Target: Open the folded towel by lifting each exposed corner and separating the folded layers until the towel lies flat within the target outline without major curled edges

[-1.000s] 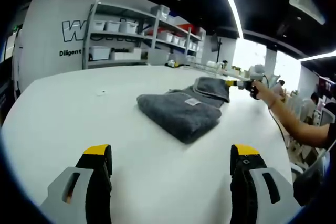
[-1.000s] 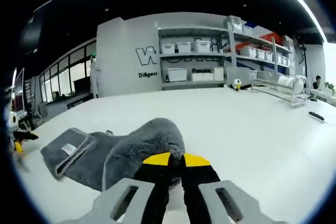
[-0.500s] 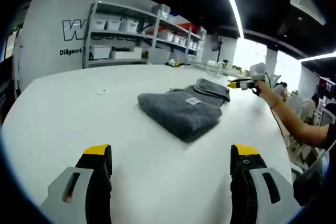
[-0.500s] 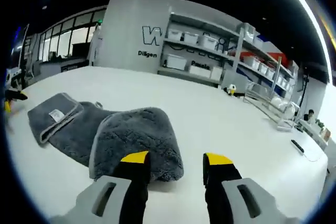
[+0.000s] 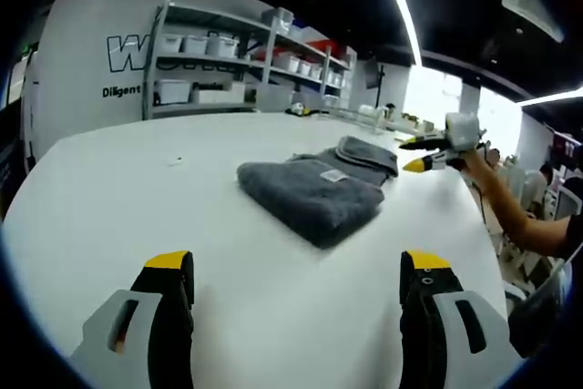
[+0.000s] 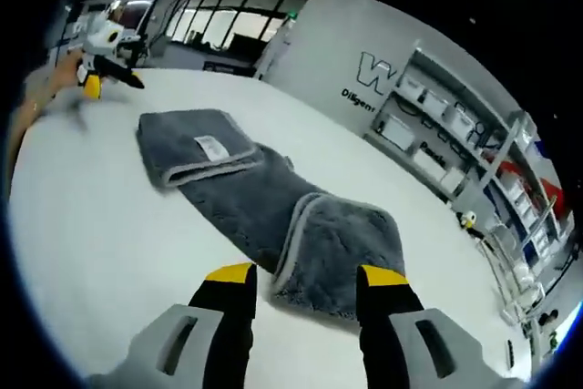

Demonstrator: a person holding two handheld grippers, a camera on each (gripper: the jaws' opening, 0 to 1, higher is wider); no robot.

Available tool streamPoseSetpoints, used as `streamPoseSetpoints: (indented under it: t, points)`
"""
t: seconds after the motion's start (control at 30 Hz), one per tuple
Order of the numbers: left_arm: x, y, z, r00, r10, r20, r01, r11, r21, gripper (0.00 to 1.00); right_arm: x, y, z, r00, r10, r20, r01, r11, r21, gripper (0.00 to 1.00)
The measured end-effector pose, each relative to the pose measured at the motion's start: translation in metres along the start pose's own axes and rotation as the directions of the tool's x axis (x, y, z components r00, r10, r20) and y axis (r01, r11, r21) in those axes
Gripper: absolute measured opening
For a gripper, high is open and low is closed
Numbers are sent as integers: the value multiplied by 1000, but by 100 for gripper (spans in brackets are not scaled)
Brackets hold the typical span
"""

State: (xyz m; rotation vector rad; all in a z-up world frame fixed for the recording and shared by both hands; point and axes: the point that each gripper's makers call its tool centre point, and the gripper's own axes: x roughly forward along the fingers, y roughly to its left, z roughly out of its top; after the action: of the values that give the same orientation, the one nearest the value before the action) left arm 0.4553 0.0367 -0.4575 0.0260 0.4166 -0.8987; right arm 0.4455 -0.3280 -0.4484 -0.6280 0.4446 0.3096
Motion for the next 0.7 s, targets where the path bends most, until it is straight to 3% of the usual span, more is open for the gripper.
streamPoseSetpoints:
  t: [0.17, 0.3, 0.53, 0.7]
  points:
    - [0, -3, -1, 1000, -1, -2, 1, 1000, 4, 92, 12, 2, -10, 997, -17, -76, 12, 998, -61, 34]
    - [-1, -3, -1, 1000, -2, 0, 2, 1000, 4, 92, 24, 6, -15, 995, 13, -99, -17, 999, -41, 30]
    - [-1, 3, 4, 1000, -4, 5, 4, 1000, 2, 92, 36, -3, -14, 995, 7, -95, -5, 1000, 20, 19]
    - [-2, 0, 3, 1000, -4, 7, 4, 1000, 4, 92, 44, 3, -19, 992, 35, -123, -30, 999, 40, 18]
